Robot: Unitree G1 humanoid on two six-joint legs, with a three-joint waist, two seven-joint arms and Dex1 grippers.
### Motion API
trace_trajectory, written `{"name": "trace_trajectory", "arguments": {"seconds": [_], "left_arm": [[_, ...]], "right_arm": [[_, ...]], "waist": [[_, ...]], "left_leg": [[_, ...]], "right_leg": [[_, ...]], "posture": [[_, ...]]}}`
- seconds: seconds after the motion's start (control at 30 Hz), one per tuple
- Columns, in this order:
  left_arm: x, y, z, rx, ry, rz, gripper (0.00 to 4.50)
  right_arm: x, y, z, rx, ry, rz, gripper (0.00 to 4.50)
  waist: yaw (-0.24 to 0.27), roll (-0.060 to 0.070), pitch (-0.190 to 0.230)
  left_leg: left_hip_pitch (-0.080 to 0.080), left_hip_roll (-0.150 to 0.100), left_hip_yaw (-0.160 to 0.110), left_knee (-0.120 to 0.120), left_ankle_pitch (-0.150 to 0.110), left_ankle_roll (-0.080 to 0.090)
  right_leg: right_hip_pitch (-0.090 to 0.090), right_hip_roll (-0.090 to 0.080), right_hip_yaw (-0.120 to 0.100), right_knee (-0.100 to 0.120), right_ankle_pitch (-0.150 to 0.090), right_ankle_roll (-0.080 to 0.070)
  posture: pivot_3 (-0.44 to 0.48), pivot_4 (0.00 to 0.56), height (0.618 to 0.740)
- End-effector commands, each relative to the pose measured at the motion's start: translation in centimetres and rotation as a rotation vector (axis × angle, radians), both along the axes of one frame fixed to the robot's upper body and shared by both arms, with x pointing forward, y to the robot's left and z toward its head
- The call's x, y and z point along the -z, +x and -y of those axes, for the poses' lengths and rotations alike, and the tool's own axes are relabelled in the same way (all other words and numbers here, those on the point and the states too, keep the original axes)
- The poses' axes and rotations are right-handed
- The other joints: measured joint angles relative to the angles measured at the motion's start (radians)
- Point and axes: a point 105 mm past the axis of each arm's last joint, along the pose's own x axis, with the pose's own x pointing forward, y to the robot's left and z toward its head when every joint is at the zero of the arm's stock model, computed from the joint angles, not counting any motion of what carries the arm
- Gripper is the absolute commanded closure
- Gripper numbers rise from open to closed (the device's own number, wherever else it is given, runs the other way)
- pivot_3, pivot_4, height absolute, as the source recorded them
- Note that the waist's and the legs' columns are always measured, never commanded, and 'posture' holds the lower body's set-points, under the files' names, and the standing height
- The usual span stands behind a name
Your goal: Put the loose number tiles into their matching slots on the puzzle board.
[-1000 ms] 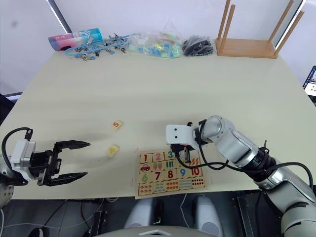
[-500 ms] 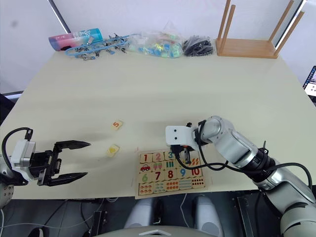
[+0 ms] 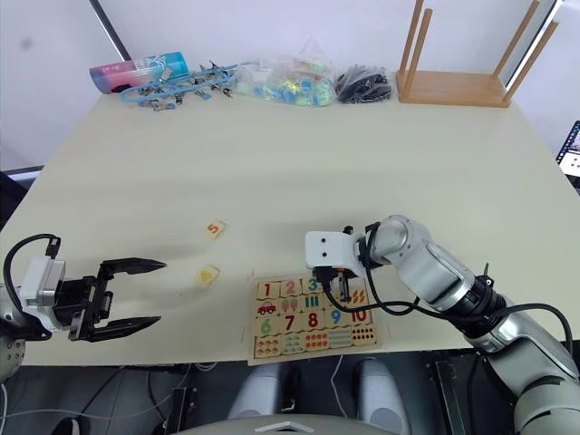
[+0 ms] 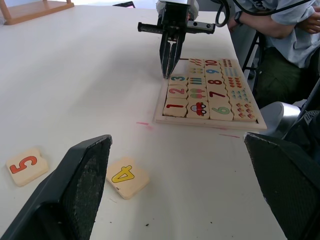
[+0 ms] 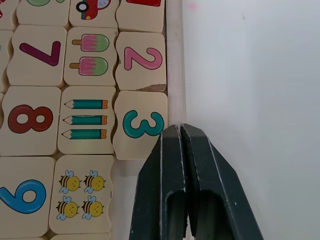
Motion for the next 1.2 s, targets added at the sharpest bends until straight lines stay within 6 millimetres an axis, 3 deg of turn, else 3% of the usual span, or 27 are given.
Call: {"name": "trace_trajectory", "arguments": {"seconds": [0.03, 0.43, 0.7, 0.9, 1.03, 1.17, 1.2], "left_arm": [[-0.2, -0.2, 0.2, 0.040, 0.012, 0.001, 0.00], [-0.2, 0.0, 0.2, 0.039, 0.011, -0.002, 0.00], [-0.3, 0.1, -0.1, 0.015, -0.006, -0.016, 0.00], [-0.1, 0.4, -0.8, -0.047, -0.039, -0.023, 0.00], [1.0, 0.8, -1.7, -0.108, -0.006, -0.059, 0.00], [1.8, 1.2, -2.4, -0.205, -0.015, -0.128, 0.00], [1.9, 1.3, -2.4, -0.224, -0.015, -0.121, 0.00]], "right_arm": [[-1.8, -0.4, -0.4, -0.023, 0.078, 0.030, 4.44], [-2.5, -1.2, -0.5, -0.030, 0.200, 0.002, 4.44], [-3.2, -2.4, 1.1, 0.038, 0.399, -0.033, 4.44], [-2.6, -3.4, 4.8, 0.158, 0.498, -0.017, 4.44], [-2.1, -4.0, 7.4, 0.288, 0.585, 0.017, 4.44], [-1.6, -4.7, 11.7, 0.478, 0.669, 0.090, 4.44], [-1.5, -5.0, 12.4, 0.497, 0.673, 0.100, 4.22]], "waist": [[0.000, 0.000, 0.000], [0.000, 0.000, 0.000], [0.003, 0.000, 0.000], [0.007, 0.000, 0.000], [0.009, -0.001, 0.000], [0.014, -0.001, -0.001], [0.016, -0.001, -0.001]], "left_leg": [[0.000, 0.000, 0.000, 0.000, 0.000, 0.000], [0.000, 0.000, 0.000, 0.000, 0.000, 0.000], [0.000, 0.000, -0.001, 0.000, 0.000, 0.000], [0.001, 0.000, -0.001, 0.000, 0.000, 0.001], [0.001, 0.000, -0.001, 0.000, 0.000, 0.001], [0.001, 0.000, -0.001, 0.001, 0.000, 0.001], [0.001, 0.000, -0.001, 0.001, 0.000, 0.001]], "right_leg": [[0.000, 0.000, 0.000, 0.000, 0.000, 0.000], [0.000, 0.000, 0.000, 0.000, 0.000, 0.000], [0.001, 0.000, 0.000, 0.000, 0.000, 0.000], [0.002, 0.000, 0.000, 0.000, 0.000, 0.000], [0.002, 0.001, 0.000, 0.000, 0.000, 0.000], [0.003, 0.000, 0.000, 0.000, 0.000, 0.000], [0.003, 0.000, 0.000, 0.000, 0.000, 0.000]], "posture": [[0.000, 0.150, 0.737], [0.000, 0.150, 0.737], [0.000, 0.150, 0.737], [0.000, 0.150, 0.737], [0.000, 0.150, 0.737], [0.000, 0.150, 0.737], [0.000, 0.150, 0.737]]}}
